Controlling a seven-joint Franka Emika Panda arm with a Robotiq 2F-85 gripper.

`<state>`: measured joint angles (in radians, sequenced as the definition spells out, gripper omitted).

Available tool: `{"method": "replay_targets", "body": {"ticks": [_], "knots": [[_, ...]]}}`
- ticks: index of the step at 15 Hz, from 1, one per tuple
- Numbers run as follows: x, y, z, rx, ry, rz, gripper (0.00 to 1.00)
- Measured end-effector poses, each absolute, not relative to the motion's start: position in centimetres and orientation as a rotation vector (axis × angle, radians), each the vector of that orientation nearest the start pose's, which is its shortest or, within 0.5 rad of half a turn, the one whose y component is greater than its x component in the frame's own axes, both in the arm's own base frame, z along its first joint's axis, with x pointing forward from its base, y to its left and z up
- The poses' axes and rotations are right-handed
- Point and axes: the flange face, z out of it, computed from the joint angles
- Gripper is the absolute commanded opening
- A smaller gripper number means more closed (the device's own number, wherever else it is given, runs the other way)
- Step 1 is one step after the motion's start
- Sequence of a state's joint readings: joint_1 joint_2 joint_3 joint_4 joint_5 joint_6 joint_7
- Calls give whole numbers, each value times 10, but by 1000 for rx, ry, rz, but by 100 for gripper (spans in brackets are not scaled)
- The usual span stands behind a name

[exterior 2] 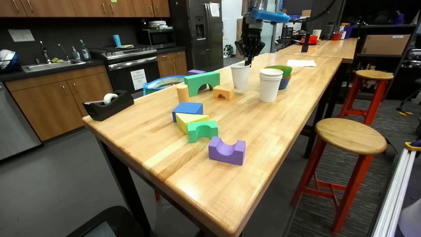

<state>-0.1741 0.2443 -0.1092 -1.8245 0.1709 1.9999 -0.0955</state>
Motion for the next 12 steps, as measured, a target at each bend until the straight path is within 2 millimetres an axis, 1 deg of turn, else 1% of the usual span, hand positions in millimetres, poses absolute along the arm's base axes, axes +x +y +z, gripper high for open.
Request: {"method": "replay_targets", "body": {"ticks": [3, 7, 9, 12], "knots": [[579, -149, 432, -2972, 305, 72, 1], [552, -142, 478, -2964, 206, 55, 1], [536, -140, 495, -2960, 155, 43, 1], [514, -139, 511, -2955, 95, 19, 1]]}}
